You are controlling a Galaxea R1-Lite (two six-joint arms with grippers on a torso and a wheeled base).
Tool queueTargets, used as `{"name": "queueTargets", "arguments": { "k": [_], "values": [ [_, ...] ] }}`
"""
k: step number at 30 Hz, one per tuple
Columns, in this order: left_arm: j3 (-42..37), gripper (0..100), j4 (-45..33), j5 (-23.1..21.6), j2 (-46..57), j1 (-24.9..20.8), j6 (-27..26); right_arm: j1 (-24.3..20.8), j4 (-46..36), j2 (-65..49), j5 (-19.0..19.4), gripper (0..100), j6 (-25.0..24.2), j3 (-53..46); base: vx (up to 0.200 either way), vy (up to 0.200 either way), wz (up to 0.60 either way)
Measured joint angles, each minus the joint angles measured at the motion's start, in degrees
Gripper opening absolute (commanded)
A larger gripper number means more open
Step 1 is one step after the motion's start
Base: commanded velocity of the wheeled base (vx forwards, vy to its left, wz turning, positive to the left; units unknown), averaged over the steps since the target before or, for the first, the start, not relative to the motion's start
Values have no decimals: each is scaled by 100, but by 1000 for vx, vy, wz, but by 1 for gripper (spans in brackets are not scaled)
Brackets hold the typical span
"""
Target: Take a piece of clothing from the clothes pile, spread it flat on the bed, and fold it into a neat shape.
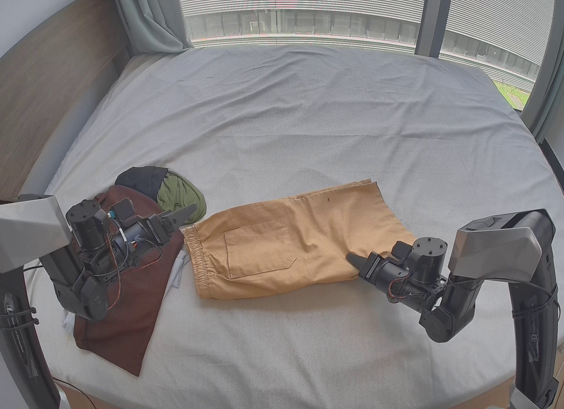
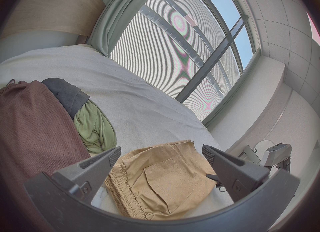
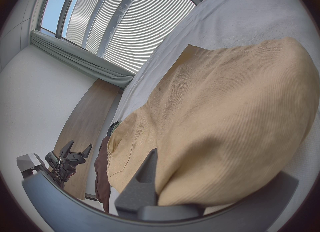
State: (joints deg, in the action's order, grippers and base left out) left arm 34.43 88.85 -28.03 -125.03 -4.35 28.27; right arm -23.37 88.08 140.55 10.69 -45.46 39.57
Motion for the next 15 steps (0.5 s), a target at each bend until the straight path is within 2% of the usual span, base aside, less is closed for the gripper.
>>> {"name": "queueTargets", "arguments": {
  "k": [15],
  "values": [
    [0, 100, -2, 2, 0, -2, -2, -2, 0, 0, -2, 0, -2, 0, 0, 0, 0]
  ]
}}
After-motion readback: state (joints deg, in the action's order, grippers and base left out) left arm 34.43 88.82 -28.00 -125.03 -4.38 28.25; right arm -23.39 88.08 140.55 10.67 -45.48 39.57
